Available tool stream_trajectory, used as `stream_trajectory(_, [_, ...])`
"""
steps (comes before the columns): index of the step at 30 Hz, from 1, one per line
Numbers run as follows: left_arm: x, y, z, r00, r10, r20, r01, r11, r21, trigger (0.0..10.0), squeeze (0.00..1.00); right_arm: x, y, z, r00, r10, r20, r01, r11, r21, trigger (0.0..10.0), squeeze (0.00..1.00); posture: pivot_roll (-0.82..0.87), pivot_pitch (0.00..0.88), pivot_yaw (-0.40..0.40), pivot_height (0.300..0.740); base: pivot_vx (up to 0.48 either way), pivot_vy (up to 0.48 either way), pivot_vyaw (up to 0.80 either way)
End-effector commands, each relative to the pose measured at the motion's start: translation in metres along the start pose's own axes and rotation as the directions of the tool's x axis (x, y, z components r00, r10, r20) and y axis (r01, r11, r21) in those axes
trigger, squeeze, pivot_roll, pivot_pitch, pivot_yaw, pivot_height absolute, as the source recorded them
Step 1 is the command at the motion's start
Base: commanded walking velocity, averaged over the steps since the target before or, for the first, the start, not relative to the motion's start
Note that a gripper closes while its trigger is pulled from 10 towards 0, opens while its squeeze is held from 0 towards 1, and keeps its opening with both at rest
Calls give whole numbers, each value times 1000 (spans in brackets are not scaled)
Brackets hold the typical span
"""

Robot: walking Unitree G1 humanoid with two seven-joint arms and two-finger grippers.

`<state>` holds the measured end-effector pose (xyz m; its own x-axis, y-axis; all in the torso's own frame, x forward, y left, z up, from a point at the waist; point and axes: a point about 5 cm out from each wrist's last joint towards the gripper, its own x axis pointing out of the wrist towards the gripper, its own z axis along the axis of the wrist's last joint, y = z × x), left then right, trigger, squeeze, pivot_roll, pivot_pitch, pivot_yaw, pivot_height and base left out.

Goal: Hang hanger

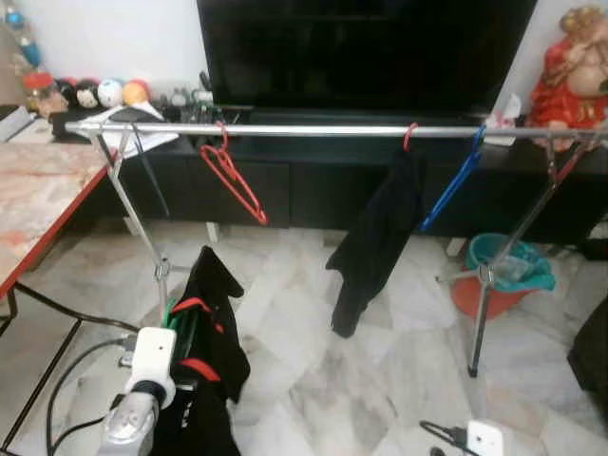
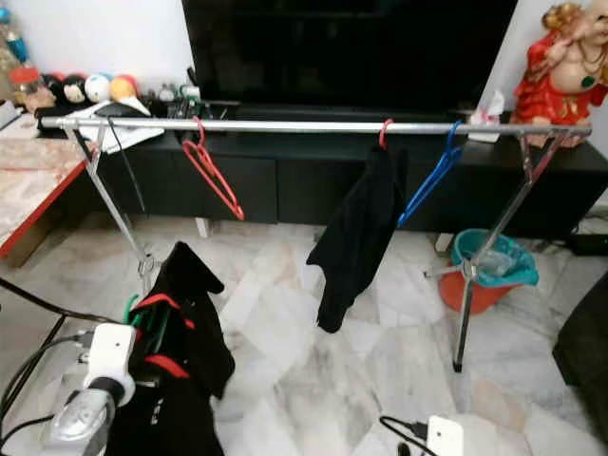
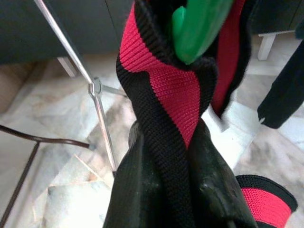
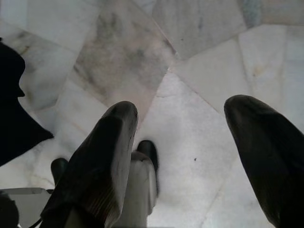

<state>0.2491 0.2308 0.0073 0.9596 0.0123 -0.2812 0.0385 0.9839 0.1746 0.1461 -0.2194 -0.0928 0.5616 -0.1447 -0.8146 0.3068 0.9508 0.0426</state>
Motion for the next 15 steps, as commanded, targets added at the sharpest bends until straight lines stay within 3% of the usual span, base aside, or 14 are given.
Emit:
stream_trajectory(1, [3,-7,6,999,-22,30,21,1000,11,10000,0,-1,-7,1,1000,-21,5,21,1000,-6,10000,0,107,0,22,740,0,-330,0])
stream_trajectory(13, [4,-5,7,1000,-7,30,7,1000,16,10000,0,0,-8,5,1000,-22,12,23,1000,-8,10000,0,121,0,2,740,0,-323,0])
stream_trajectory(15, [4,-4,9,999,7,38,-7,1000,6,10000,0,0,-9,6,1000,-24,14,24,1000,-5,10000,0,129,0,-5,740,0,0,0])
